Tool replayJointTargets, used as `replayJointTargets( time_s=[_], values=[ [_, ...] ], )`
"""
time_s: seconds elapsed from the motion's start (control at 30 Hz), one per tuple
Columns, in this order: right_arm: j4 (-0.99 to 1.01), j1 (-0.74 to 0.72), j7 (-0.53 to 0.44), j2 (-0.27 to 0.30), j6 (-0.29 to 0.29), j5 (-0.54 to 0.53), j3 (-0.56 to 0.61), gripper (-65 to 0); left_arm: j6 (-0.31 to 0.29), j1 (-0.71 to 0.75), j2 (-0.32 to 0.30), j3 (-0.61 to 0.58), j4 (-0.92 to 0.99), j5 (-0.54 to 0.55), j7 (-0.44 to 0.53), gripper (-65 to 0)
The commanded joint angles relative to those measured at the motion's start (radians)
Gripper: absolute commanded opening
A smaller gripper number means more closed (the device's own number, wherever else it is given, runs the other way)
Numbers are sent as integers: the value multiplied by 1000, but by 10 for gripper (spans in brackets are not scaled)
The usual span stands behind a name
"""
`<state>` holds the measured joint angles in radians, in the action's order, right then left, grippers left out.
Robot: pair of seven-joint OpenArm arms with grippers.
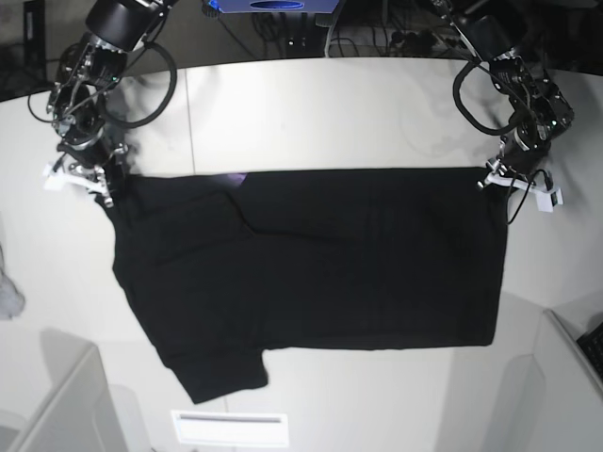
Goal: Fold the T-shirt properly
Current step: 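Drag the folded shirt back toward the robot with both grippers, then release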
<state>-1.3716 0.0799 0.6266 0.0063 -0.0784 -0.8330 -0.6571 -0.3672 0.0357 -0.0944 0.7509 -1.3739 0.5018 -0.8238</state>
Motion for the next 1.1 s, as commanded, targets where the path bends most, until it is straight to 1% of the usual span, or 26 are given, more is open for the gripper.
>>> replayJointTargets(
  time_s=[0.0, 0.03, 0.13, 0.27, 0.47, 0.53, 0.63, 0.7, 0.77, 0.83, 0.97, 1.07],
  values=[
    [27, 1, 8, 17, -25, 33, 0, -593, 3, -1, -9, 0, -8, -7, -13, -650],
    [48, -1, -7, 25, -25, 31, 0, -650, 1, 2, -14, 0, -9, -7, -13, -650],
    [76, 2, -23, 41, -25, 31, 0, -650, -2, 10, -18, 0, -17, -7, -13, -650],
    [74, 30, -20, 47, -25, 27, 0, -650, -3, 71, -34, 0, -80, 2, -16, -650],
    [-64, 126, -18, 36, -25, 27, 9, -650, -3, 132, -37, 0, -112, 1, -16, -650],
    [-111, 156, -18, 24, -25, 27, 9, -650, -3, 146, -38, 2, -112, 1, -16, -650],
    [-174, 202, -15, 24, -25, 25, 9, -650, -5, 177, -38, 6, -138, 2, -16, -650],
    [-203, 222, 20, 22, -25, 25, 7, -650, -5, 209, -38, 3, -180, 2, -16, -650],
    [-233, 235, 86, 22, -25, 25, -2, -650, -5, 241, -37, 2, -227, 2, -16, -650],
    [-263, 260, 124, 19, -25, 25, -2, -650, -5, 269, -37, 5, -269, 2, -16, -650],
    [-338, 318, 134, -25, -25, 24, -2, -650, -5, 309, -38, 9, -312, 2, -15, -650],
    [-388, 355, 135, -64, -25, 24, 1, -650, -5, 316, -58, 9, -305, 2, -15, -650]
  ],
)
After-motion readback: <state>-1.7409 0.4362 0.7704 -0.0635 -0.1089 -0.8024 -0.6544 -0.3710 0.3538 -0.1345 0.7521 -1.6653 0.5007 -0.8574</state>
